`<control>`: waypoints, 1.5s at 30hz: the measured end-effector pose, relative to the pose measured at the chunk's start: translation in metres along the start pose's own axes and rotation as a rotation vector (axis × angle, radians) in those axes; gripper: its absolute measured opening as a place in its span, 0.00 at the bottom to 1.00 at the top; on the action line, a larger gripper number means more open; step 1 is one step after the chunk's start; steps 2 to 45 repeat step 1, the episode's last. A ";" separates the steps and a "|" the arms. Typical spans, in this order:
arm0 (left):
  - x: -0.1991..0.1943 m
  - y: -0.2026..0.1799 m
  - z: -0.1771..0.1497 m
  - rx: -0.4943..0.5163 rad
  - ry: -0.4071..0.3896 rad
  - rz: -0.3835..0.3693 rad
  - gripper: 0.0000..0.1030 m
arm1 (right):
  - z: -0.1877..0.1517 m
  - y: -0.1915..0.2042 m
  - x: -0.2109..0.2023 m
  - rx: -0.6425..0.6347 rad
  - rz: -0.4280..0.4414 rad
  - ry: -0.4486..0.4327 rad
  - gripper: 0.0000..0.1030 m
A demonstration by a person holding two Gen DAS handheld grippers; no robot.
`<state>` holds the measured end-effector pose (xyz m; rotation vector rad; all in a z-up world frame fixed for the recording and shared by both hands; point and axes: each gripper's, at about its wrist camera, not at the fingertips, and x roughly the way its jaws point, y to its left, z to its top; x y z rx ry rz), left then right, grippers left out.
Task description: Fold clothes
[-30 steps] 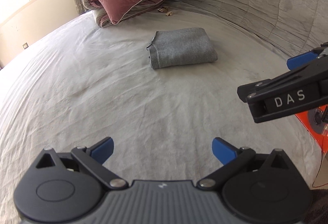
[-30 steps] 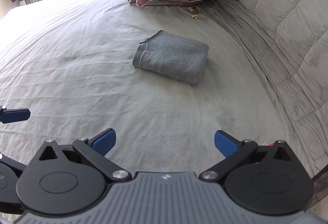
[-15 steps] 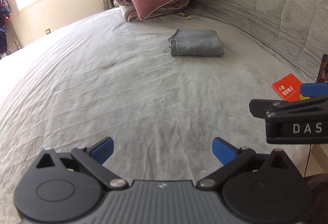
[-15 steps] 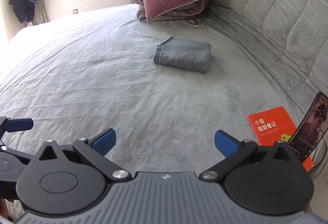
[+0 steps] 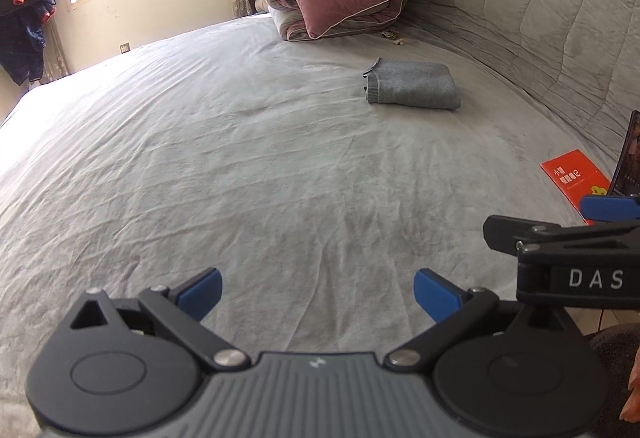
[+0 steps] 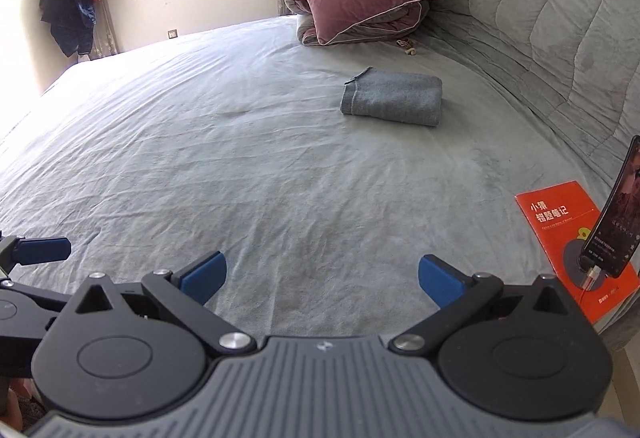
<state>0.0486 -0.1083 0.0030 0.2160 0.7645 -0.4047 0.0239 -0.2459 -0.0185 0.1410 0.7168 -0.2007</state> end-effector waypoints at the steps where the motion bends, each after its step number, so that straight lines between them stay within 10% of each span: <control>1: 0.000 0.002 -0.001 0.000 -0.001 0.001 0.99 | -0.001 0.002 0.000 0.000 0.003 -0.001 1.00; 45: 0.000 0.002 -0.001 0.000 -0.001 0.001 0.99 | -0.001 0.002 0.000 0.000 0.003 -0.001 1.00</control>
